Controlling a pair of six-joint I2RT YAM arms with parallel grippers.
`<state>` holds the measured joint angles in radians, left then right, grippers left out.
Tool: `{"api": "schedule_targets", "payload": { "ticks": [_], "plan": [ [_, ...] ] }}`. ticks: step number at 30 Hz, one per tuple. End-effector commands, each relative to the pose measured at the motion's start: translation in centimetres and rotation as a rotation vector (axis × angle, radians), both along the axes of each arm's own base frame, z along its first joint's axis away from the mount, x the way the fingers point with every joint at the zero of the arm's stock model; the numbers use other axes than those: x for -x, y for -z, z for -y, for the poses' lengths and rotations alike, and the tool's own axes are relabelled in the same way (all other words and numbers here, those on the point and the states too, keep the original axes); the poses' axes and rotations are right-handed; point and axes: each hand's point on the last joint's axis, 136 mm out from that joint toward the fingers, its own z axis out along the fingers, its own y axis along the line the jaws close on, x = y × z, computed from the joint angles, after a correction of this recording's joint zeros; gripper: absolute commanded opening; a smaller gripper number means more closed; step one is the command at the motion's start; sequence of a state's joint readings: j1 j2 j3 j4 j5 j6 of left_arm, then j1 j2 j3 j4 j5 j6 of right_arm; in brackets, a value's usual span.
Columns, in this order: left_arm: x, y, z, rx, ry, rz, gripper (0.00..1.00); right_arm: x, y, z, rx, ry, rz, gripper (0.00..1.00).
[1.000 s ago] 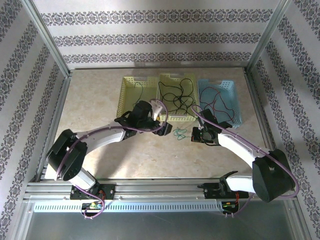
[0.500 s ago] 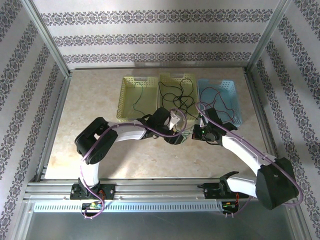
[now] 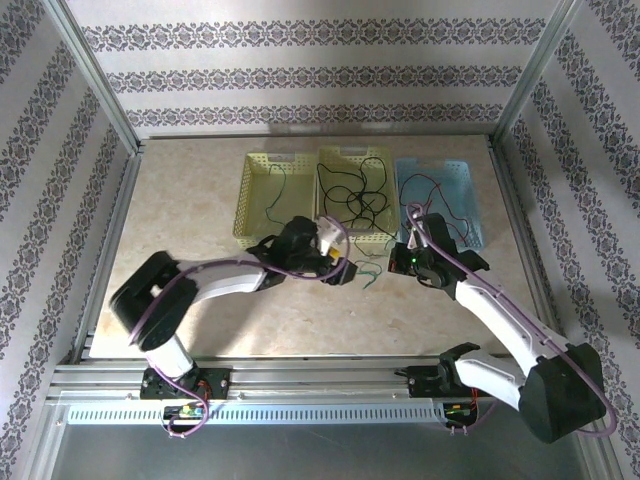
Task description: Untangle the cables
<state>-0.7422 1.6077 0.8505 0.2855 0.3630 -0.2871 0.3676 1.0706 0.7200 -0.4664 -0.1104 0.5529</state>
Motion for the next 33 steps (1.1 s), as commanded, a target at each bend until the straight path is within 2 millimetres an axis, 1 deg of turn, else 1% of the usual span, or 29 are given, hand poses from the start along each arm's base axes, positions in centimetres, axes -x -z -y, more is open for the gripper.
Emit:
{"api": "schedule_targets", "payload": {
  "ticks": [1, 3, 5, 8, 10, 11, 12, 14, 16, 17, 18, 20, 22, 24, 27, 28, 30, 33],
  "plan": [
    [-4.1, -5.1, -5.0, 0.076, -0.359, 0.179, 0.82, -2.4, -4.0, -2.7, -0.044, -0.034, 0.109, 0.0],
    [-5.3, -6.0, -10.1, 0.027, -0.633, 0.224, 0.84, -3.7, -5.3, -4.9, -0.043, -0.085, 0.132, 0.0],
    [-5.3, -6.7, -15.7, -0.025, -0.903, 0.262, 0.85, -5.4, -6.1, -7.7, -0.042, -0.142, 0.135, 0.0],
    [-4.3, -7.6, -20.7, -0.124, -1.122, 0.312, 0.86, -8.2, -6.6, -11.8, -0.05, -0.21, 0.113, 0.0],
    [-3.6, -7.8, -22.9, -0.215, -1.209, 0.313, 0.87, -10.1, -6.3, -14.2, -0.061, -0.239, 0.075, 0.0],
    [-3.3, -7.7, -23.5, -0.265, -1.222, 0.316, 0.87, -11.2, -5.7, -15.4, -0.063, -0.248, 0.043, 0.0],
    [-3.2, -7.8, -23.6, -0.296, -1.218, 0.316, 0.87, -11.9, -5.3, -16.1, -0.068, -0.253, 0.025, 0.0],
    [-3.0, -7.5, -23.8, -0.335, -1.197, 0.313, 0.88, -13.4, -4.2, -18.1, -0.09, -0.279, -0.017, 0.0],
    [-2.8, -7.2, -23.4, -0.317, -1.172, 0.299, 0.88, -14.6, -3.2, -19.3, -0.096, -0.285, -0.052, 0.0],
    [-2.7, -7.0, -23.2, -0.301, -1.154, 0.293, 0.88, -15.1, -2.9, -19.8, -0.104, -0.29, -0.059, 0.02],
    [-2.7, -7.0, -22.9, -0.285, -1.139, 0.29, 0.89, -15.4, -2.6, -20.2, -0.108, -0.293, -0.065, 0.08],
    [-3.0, -6.9, -21.7, -0.254, -1.074, 0.291, 0.89, -15.7, -2.7, -20.6, -0.115, -0.3, -0.065, 0.29],
    [-3.4, -6.8, -19.9, -0.231, -0.976, 0.297, 0.89, -15.7, -3.5, -20.2, -0.101, -0.295, -0.039, 0.4],
    [-3.8, -6.7, -17.8, -0.219, -0.869, 0.298, 0.9, -15.6, -4.5, -19.5, -0.082, -0.294, -0.004, 0.44],
    [-4.1, -6.2, -14.1, -0.191, -0.703, 0.298, 0.91, -14.6, -6.3, -17.5, -0.058, -0.274, 0.044, 0.46],
    [-4.0, -5.8, -12.5, -0.178, -0.63, 0.291, 0.91, -14.1, -6.8, -16.5, -0.053, -0.259, 0.06, 0.46],
    [-3.6, -5.1, -9.3, -0.143, -0.486, 0.26, 0.91, -12.8, -7.1, -14.2, -0.039, -0.21, 0.075, 0.47],
    [-2.7, -3.2, -4.3, -0.11, -0.292, 0.2, 0.9, -10.8, -6.4, -9.8, -0.03, -0.102, 0.06, 0.48]
  ]
}}
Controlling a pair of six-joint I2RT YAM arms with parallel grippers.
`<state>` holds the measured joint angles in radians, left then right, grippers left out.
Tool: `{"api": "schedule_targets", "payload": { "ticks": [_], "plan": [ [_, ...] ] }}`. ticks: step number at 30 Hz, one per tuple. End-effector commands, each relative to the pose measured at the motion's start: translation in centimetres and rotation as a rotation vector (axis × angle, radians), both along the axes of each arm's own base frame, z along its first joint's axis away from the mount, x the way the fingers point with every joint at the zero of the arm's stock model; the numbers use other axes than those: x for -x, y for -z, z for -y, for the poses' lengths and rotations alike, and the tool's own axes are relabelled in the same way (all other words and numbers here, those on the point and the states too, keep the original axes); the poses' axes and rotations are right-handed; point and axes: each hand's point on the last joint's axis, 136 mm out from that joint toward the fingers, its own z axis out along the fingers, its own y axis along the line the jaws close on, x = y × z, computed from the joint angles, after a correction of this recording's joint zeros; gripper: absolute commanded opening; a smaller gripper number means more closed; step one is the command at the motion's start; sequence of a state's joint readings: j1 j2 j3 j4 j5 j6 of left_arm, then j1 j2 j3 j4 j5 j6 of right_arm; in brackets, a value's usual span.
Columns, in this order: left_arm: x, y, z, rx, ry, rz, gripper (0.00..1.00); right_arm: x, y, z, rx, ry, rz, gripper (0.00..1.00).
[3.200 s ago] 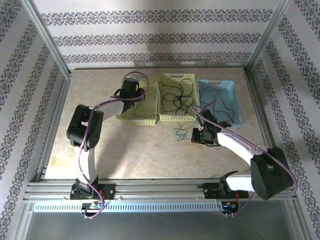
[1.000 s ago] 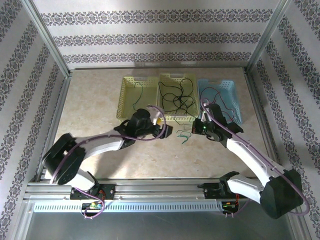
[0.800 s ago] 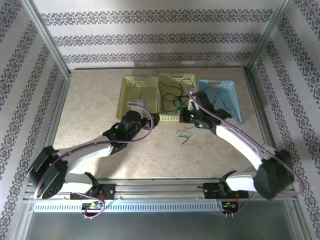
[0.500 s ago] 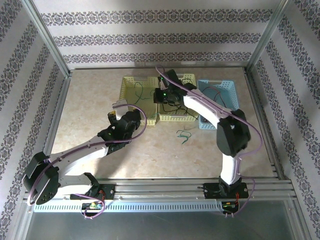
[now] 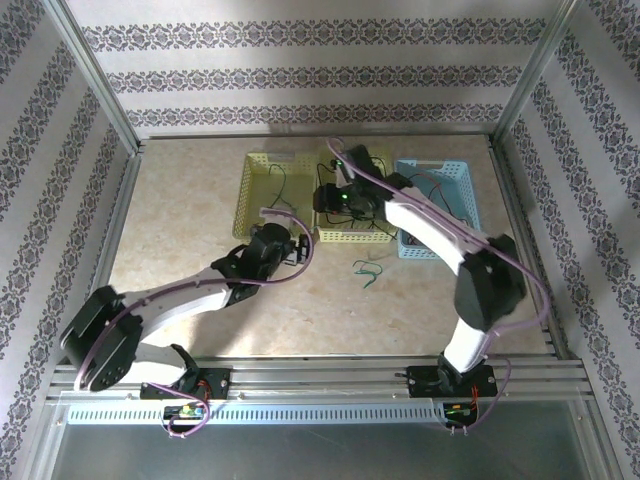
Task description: Untangle the cables
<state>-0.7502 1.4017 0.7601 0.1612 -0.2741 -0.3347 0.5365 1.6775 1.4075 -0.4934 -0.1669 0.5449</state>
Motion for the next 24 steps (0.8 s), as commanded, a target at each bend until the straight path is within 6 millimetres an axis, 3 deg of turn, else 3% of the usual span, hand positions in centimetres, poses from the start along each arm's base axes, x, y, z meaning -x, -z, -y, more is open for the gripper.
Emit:
{"api": "schedule_targets", "payload": {
  "ticks": [1, 5, 11, 16, 24],
  "plan": [
    [1.5, -0.2, 8.0, 0.089, 0.338, -0.024, 0.9, 1.3, 0.2, 5.1, 0.025, 0.141, 0.013, 0.48],
    [3.2, 2.3, 14.1, 0.113, 0.575, -0.112, 0.87, 4.0, 2.2, 9.7, 0.03, 0.241, -0.036, 0.49],
    [5.5, 4.3, 19.8, 0.095, 0.808, -0.199, 0.77, 6.4, 4.1, 12.9, 0.012, 0.312, -0.099, 0.49],
    [5.7, 6.1, 21.3, 0.038, 0.861, -0.235, 0.69, 6.7, 4.2, 13.9, -0.006, 0.341, -0.109, 0.49],
    [6.3, 9.4, 20.9, -0.087, 0.911, -0.305, 0.66, 6.7, 3.7, 16.0, -0.043, 0.393, -0.109, 0.49]
  ]
}}
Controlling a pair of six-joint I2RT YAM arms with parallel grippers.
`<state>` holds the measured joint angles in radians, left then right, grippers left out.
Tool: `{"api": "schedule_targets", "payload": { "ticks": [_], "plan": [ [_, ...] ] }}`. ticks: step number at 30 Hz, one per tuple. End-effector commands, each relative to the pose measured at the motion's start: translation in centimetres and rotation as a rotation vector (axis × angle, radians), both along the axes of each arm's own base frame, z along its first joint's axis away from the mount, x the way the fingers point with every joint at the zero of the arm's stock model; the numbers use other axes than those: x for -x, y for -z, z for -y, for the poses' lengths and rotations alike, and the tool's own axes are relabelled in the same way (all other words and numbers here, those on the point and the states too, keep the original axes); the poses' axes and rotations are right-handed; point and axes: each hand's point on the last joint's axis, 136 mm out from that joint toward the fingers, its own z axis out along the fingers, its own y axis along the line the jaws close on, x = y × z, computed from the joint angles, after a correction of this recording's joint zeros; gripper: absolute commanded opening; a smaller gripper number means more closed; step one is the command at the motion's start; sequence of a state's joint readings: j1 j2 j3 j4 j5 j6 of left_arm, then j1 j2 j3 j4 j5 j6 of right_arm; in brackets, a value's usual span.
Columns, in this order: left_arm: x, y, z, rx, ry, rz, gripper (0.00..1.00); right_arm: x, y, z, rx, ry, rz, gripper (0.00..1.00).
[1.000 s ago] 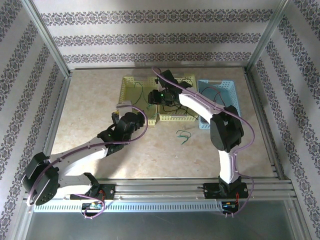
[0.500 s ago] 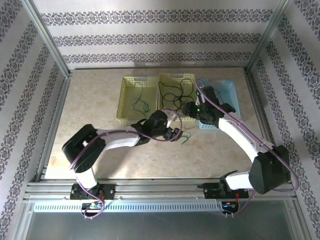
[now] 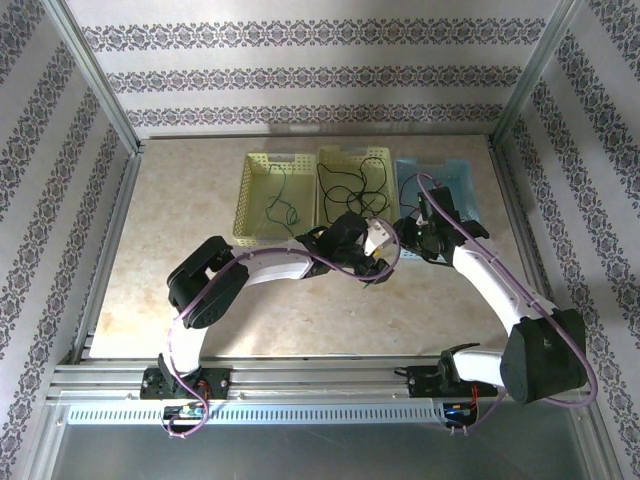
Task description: Untangle the cables
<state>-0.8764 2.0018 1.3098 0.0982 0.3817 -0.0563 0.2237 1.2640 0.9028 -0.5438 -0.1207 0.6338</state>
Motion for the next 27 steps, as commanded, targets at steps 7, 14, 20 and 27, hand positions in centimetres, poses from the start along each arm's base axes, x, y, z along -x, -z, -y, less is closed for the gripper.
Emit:
{"api": "schedule_targets", "payload": {
  "ticks": [7, 14, 20, 27],
  "plan": [
    [3.9, 4.8, -1.7, -0.17, 0.108, -0.056, 0.67, 0.0, -1.8, 1.9, -0.094, 0.06, 0.057, 0.5],
    [2.7, 5.3, -2.0, -0.194, 0.057, -0.003, 0.62, 0.0, -1.9, 2.5, -0.11, 0.072, 0.057, 0.5],
    [1.2, 5.3, -1.4, -0.201, 0.024, 0.044, 0.56, 0.3, -1.7, 2.3, -0.118, 0.069, 0.049, 0.5],
    [0.5, 6.0, -1.2, -0.209, -0.006, 0.034, 0.35, 0.7, -1.9, 1.7, -0.146, 0.035, 0.044, 0.5]
  ]
}}
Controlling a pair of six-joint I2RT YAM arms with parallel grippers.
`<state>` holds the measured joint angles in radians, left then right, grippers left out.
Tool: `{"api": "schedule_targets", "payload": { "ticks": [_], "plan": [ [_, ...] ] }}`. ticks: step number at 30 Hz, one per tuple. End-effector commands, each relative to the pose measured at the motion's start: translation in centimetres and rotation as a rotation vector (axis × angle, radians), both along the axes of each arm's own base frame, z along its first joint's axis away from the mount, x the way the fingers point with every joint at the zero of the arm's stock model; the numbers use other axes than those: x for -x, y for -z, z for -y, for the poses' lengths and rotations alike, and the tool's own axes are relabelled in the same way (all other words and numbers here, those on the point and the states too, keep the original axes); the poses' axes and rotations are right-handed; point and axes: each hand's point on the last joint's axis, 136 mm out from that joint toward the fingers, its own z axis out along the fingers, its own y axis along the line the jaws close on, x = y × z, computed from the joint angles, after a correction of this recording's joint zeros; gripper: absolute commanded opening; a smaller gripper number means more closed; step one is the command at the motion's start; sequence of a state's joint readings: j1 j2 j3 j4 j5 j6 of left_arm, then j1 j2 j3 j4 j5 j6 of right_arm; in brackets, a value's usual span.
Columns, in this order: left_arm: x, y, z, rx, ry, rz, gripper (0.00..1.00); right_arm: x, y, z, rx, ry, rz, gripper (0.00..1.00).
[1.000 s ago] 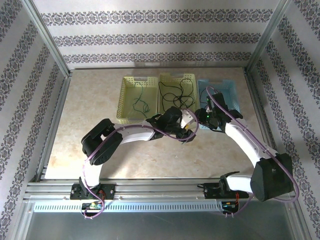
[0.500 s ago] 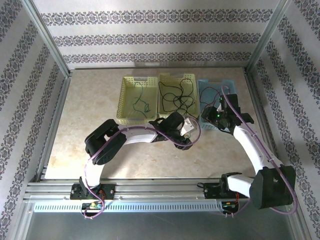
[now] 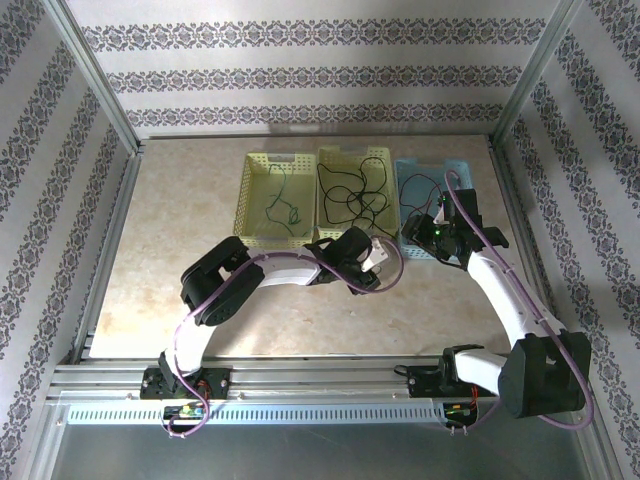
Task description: Untangle the cables
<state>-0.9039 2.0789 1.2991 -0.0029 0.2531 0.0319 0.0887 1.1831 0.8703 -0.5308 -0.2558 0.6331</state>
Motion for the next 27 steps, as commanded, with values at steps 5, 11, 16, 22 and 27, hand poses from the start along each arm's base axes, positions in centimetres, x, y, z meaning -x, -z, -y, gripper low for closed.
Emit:
{"api": "schedule_targets", "payload": {
  "ticks": [5, 11, 16, 22, 27],
  "plan": [
    [-1.3, -3.9, 2.0, 0.183, -0.062, -0.01, 0.07, 2.1, 0.4, -1.4, -0.047, -0.09, -0.016, 0.5],
    [-2.8, -11.9, 1.1, 0.474, -0.145, -0.039, 0.0, 4.8, 1.4, -4.5, -0.133, -0.237, -0.034, 0.49],
    [-1.8, -17.7, -0.4, 0.646, -0.134, -0.056, 0.0, 6.0, -0.5, -8.8, -0.272, -0.416, 0.037, 0.49],
    [-1.9, -20.7, -2.3, 0.762, -0.176, -0.047, 0.0, 5.5, -2.7, -11.4, -0.324, -0.515, 0.107, 0.5],
    [-2.3, -21.4, -3.1, 0.824, -0.202, -0.068, 0.0, 4.3, -4.1, -11.6, -0.326, -0.509, 0.164, 0.49]
  ]
}}
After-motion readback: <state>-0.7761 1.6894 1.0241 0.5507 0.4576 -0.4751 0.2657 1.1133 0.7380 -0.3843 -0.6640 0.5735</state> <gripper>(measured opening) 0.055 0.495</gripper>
